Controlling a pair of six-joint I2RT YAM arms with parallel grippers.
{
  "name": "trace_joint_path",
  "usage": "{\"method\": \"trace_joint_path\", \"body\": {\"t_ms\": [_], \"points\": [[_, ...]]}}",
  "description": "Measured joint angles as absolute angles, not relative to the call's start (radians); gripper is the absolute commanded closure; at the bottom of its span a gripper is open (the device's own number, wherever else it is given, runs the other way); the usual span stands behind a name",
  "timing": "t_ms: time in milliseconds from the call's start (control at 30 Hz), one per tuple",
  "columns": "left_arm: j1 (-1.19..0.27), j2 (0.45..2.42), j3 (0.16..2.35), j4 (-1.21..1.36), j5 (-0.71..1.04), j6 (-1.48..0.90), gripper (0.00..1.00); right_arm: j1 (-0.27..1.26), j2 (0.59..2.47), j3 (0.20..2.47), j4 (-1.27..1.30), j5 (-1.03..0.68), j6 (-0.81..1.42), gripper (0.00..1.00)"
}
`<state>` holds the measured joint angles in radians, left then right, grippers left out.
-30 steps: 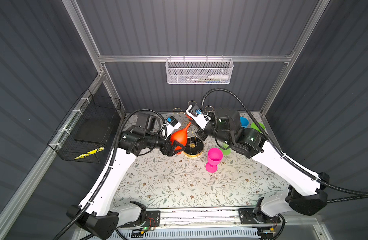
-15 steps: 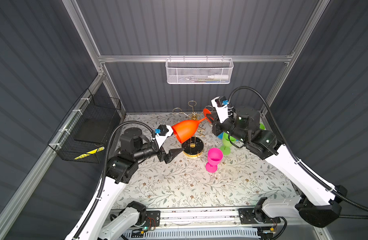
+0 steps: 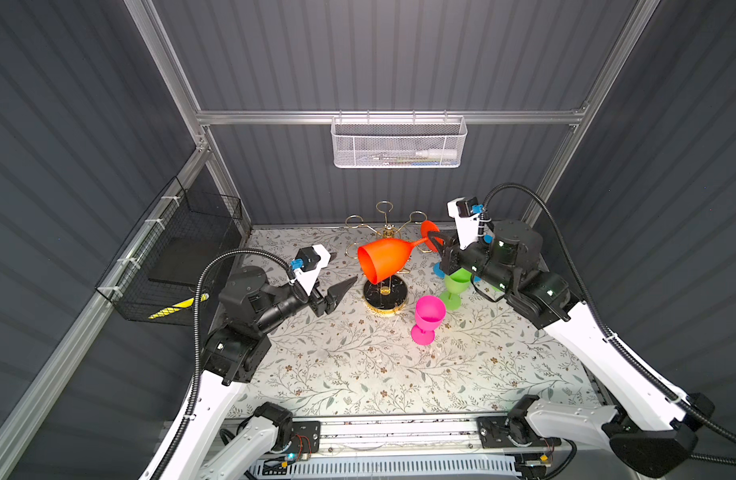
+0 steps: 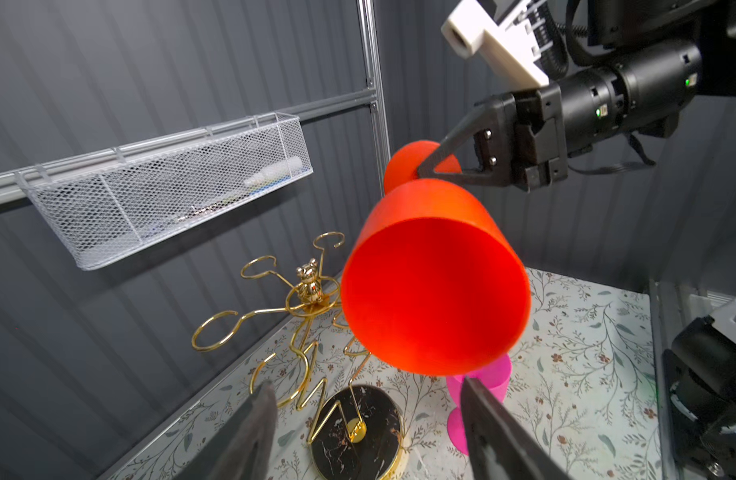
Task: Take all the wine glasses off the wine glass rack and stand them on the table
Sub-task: 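Pull the red glass toward the left gripper, sliding the foot out of the right gripper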
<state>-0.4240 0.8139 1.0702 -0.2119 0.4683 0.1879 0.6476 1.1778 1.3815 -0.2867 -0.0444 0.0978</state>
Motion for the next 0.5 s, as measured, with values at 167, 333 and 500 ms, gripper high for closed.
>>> {"method": "trace_joint_path", "body": {"t_ms": [167,333,500], "points": [[-0.424,0.850,1.083,-0.176,0.495,0.147,0.31,0.648,1.154,1.356,-0.258,-0.096,0.105,1.00],[-0.424,0.888,1.083,-0.152,0.532,0.110,0.38,0.648,1.141,1.333,-0.232,-0.150,0.107,1.00],[-0.424,0.907,1.094,-0.129,0.576,0.081,0.52,0.648,1.139,1.320,-0.224,-0.198,0.116,1.00]]}}
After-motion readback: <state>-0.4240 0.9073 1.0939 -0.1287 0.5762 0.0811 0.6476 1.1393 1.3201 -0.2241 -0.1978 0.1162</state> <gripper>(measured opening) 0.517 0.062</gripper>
